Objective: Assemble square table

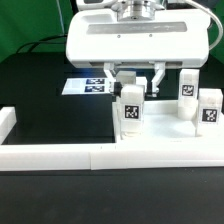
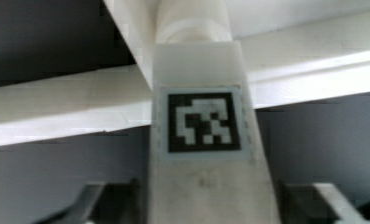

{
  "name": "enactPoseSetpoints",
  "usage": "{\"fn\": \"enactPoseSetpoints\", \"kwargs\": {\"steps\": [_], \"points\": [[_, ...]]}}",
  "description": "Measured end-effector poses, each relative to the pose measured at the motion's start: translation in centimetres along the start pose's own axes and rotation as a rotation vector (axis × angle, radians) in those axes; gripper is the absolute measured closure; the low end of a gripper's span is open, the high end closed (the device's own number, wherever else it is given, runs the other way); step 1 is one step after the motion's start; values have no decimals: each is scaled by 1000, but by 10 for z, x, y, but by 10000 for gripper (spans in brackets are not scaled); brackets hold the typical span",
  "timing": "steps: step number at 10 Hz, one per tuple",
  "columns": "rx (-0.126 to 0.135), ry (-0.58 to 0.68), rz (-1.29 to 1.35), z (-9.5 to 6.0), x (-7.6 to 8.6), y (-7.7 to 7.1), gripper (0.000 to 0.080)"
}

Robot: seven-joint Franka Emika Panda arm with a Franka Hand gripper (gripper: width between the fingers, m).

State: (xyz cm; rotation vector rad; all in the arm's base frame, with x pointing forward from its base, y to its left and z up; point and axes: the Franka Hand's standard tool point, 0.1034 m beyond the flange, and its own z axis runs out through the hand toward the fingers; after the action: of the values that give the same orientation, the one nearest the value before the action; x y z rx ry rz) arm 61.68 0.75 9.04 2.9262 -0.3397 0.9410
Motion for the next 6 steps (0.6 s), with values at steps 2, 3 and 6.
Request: {"fn": "enactPoseSetpoints", "kwargs": {"steps": [2, 3, 6], "points": [[0, 0, 0, 0, 0, 0, 174], [0, 0, 0, 0, 0, 0, 174], [0, -2, 0, 0, 0, 0, 150]]}}
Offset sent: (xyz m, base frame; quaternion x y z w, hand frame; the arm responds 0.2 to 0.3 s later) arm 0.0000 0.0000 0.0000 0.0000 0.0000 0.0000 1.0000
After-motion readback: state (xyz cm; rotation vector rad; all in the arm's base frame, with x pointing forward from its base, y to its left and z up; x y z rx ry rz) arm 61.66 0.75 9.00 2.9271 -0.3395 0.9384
